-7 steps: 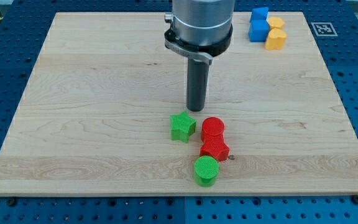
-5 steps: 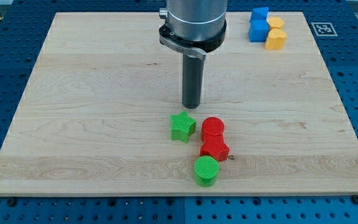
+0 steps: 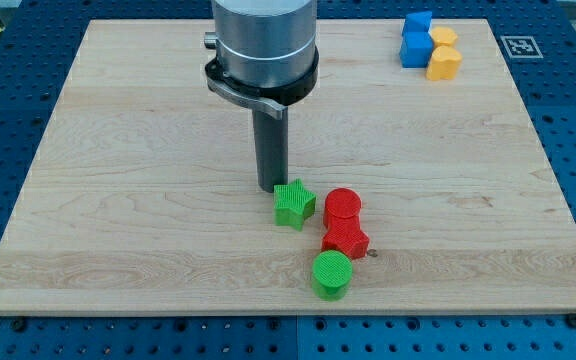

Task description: Push green star slightly down

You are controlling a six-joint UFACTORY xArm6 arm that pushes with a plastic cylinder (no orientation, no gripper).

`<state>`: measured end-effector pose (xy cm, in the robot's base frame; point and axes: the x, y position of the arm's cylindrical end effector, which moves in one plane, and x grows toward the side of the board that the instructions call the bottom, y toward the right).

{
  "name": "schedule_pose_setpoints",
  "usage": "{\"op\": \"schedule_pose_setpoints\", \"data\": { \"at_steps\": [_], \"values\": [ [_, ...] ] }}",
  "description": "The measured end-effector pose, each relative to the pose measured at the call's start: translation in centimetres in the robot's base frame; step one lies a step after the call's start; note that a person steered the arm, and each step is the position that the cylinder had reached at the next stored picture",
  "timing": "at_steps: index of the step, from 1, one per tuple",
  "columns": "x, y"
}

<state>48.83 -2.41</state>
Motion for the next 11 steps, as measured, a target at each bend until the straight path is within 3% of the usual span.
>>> {"op": "schedule_pose_setpoints", "data": {
  "at_steps": [11],
  "values": [
    [2.1, 0.3]
  ]
}}
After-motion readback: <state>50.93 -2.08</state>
